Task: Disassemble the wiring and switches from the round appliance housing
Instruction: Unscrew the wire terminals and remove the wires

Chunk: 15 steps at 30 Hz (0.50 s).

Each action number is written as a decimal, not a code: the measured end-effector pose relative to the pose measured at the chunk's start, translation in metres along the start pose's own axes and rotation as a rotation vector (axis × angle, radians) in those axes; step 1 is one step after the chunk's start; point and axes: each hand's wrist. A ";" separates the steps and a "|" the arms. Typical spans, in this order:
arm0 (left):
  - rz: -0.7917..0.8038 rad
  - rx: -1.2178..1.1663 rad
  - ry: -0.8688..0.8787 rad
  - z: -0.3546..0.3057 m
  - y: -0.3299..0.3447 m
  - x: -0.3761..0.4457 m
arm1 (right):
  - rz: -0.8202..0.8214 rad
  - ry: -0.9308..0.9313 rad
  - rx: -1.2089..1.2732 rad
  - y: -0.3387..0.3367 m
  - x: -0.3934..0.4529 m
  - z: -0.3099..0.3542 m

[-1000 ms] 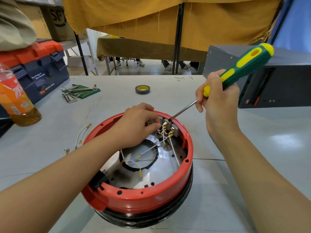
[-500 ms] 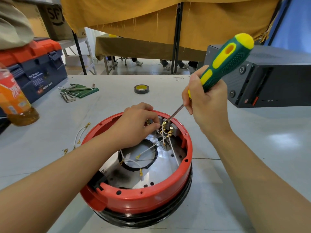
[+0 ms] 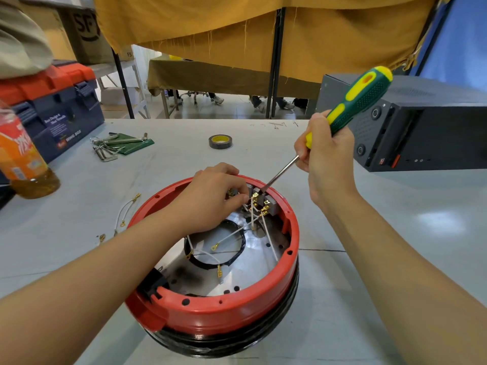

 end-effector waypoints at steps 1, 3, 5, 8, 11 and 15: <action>0.002 0.001 0.000 0.000 0.000 0.000 | -0.022 0.024 0.006 -0.001 0.002 -0.002; 0.005 0.005 -0.001 -0.001 0.000 0.000 | -0.050 0.061 0.011 -0.003 0.005 -0.005; 0.004 0.006 -0.001 -0.001 -0.001 0.000 | -0.069 0.099 0.014 -0.005 0.008 -0.008; 0.004 0.007 -0.001 -0.001 -0.002 0.000 | -0.120 0.172 0.031 -0.008 0.011 -0.013; 0.007 0.000 -0.005 -0.001 -0.002 0.000 | -0.158 0.213 0.051 -0.010 0.011 -0.018; 0.010 0.001 -0.008 -0.001 -0.002 -0.001 | -0.164 0.216 0.062 -0.013 0.009 -0.018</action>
Point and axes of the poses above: each hand's wrist, its own x-axis towards the middle knuckle, its own y-axis out of the palm, z = x × y, and after that the axes turned 6 degrees about -y, right-handed
